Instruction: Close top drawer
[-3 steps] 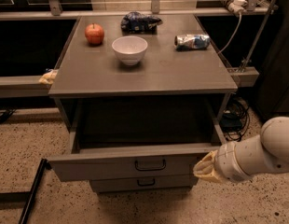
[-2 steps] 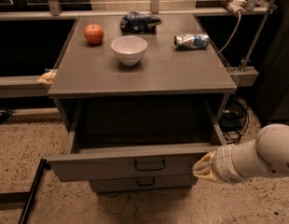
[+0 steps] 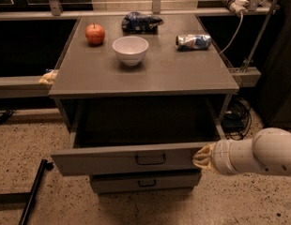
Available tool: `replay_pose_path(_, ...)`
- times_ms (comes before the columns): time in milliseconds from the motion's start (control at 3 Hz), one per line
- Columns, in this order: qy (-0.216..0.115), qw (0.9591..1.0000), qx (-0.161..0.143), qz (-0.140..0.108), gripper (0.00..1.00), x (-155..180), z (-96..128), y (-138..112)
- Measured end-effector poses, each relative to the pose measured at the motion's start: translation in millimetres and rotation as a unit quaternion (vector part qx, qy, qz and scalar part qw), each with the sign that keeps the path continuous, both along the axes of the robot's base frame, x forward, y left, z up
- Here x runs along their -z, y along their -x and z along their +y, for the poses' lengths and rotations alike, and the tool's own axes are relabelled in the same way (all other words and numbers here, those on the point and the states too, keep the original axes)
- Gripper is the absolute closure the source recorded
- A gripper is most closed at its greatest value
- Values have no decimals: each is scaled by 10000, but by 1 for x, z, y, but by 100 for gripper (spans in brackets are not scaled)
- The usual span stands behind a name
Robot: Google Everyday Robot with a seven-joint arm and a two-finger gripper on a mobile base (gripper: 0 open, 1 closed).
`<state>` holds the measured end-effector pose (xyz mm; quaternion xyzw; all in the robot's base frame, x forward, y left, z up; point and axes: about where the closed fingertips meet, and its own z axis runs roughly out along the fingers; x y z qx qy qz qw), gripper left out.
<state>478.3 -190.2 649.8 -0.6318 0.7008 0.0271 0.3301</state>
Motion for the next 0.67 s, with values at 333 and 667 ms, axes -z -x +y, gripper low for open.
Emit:
replay_pose_path(333,-42,9995,-10,-307,100,1,-3,-24)
replay_pose_path(667,-75,9989,-16,-467,100,4,-6,-44)
